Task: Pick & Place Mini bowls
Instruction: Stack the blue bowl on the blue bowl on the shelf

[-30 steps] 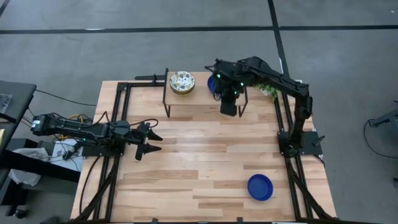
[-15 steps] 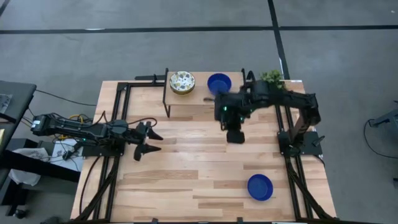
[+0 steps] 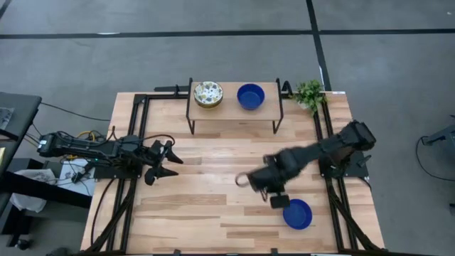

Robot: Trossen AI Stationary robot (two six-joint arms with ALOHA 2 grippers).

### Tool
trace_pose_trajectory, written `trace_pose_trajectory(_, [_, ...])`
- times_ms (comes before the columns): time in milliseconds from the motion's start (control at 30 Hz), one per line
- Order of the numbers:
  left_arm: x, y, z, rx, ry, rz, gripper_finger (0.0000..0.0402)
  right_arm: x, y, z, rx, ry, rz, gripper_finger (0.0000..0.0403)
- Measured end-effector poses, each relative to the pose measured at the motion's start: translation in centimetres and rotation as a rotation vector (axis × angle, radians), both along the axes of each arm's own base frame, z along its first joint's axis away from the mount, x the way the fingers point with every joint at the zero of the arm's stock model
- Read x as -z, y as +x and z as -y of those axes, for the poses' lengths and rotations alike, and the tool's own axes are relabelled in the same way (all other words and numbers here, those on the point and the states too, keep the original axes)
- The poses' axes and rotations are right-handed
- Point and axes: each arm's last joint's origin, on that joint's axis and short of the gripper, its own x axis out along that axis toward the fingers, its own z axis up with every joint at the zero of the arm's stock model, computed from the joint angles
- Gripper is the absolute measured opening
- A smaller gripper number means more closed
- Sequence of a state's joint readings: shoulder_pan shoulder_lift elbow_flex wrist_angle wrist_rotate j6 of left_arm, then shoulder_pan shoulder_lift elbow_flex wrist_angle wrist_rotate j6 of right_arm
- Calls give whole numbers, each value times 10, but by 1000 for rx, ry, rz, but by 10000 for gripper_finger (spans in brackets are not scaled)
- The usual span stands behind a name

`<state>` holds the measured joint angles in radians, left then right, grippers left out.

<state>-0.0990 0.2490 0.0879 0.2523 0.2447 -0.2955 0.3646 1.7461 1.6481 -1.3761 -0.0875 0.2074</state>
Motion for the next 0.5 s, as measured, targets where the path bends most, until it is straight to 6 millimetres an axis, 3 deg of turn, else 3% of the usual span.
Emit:
trace_pose_trajectory(167, [2,1,0,0,1,-18,253,18,-30,-37,84,41,15,70])
trace_pose_trajectory(500, [3,1,2,58,-21,-37,253,22,-90,-113,139,105,54,70])
